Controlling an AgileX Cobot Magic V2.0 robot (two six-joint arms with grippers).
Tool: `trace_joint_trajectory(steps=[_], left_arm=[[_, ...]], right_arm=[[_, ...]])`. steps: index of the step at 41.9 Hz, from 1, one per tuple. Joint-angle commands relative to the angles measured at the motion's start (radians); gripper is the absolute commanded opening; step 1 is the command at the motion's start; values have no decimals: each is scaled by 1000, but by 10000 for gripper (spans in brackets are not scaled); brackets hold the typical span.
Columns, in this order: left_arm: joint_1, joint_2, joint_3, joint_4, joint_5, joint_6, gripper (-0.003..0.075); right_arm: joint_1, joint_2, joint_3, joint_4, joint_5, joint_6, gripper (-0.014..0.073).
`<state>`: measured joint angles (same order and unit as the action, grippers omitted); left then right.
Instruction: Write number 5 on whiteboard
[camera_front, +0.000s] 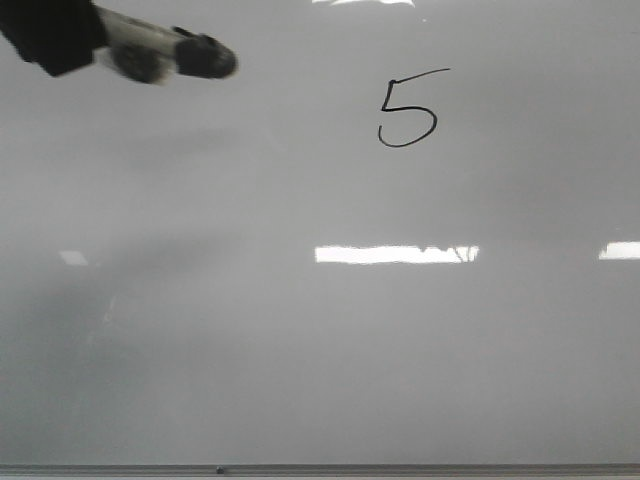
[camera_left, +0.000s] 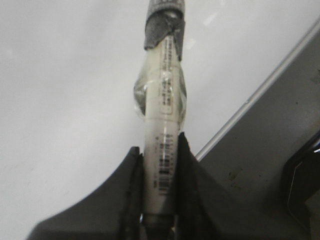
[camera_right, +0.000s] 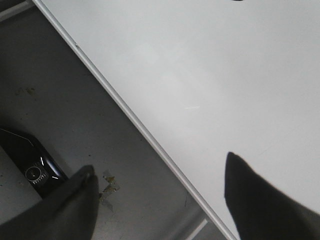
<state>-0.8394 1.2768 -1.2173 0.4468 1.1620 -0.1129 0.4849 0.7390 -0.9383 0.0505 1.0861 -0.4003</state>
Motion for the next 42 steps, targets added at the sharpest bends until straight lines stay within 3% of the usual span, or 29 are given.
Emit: trace_joint_trajectory(steps=[1,12,18,25,29,42], left_arm=[[78,-84,-9,49,-16,-77,9],[361,-312,158,51,-251,-235,9],[479,-438,332,51,-571,-374,9],[539,-508,548,50,-967,-388,9],[553,-496,633,47,-1119,-392,9],[640,-328,686,45,-1312,-396,9]], right_arm=[[-5,-5,-31,-6,-39,0,548],[-5,-5,5,-6,-36,0,547],[-5,-5,16,-6,-42,0,547],[-5,-5,16,-6,-52,0,547],[-5,-5,16,-6,-57,0,547],[-5,-5,16,-6,-60,0,547]])
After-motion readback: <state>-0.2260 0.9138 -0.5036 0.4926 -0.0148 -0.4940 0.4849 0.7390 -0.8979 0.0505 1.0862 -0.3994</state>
